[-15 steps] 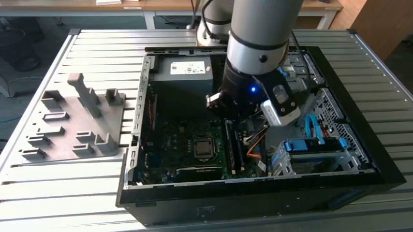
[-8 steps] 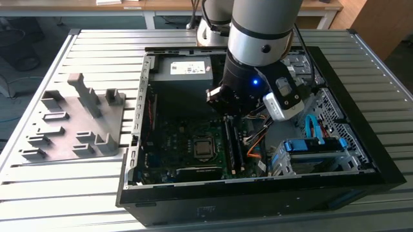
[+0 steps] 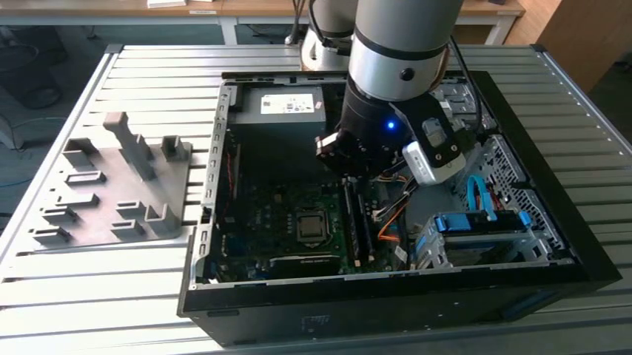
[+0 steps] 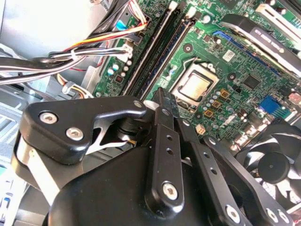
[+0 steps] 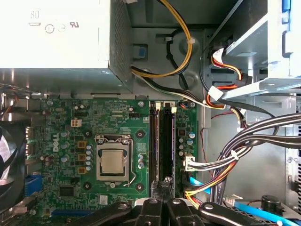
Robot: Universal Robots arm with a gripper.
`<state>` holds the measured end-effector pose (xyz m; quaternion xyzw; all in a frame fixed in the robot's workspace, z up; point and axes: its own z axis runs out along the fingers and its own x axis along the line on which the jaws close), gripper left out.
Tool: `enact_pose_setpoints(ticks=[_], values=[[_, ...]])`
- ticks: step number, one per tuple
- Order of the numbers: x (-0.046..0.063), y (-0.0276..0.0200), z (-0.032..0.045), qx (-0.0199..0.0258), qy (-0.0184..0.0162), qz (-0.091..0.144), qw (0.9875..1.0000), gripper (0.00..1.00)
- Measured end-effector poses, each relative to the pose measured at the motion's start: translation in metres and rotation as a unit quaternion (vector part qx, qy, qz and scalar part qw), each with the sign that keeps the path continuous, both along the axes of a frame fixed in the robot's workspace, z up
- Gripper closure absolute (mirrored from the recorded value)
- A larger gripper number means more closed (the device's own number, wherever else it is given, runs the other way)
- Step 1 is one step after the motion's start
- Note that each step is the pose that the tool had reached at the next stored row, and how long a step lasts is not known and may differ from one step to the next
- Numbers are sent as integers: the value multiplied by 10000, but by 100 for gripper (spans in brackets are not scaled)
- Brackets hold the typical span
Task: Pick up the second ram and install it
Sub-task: 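Press down the second ram until it locks into place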
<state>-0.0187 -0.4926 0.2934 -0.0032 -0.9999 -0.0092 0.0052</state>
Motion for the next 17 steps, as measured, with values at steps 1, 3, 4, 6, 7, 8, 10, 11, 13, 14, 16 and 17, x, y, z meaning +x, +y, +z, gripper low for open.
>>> enact_pose_setpoints(ticks=[1, 3, 4, 6, 7, 8, 10, 11, 13, 14, 16, 17], values=[[0, 0, 0, 0, 0, 0, 10000, 90], [1, 3, 1, -1, 0, 0, 10000, 90], [1, 10, 1, -2, 1, 0, 10000, 90], [1, 49, -7, -1, 0, -1, 10000, 90], [1, 75, -16, -1, 0, 0, 10000, 90], [2, 105, -36, 0, 0, 0, 10000, 90], [3, 174, -71, -1, 1, 0, 10000, 90], [6, 206, -90, 0, 2, 0, 10000, 90], [17, 263, -125, -1, 5, 0, 10000, 90], [23, 284, -144, 0, 4, 0, 10000, 90], [36, 305, -182, 1, 4, 0, 10000, 90], [42, 314, -200, 1, 5, 0, 10000, 90]])
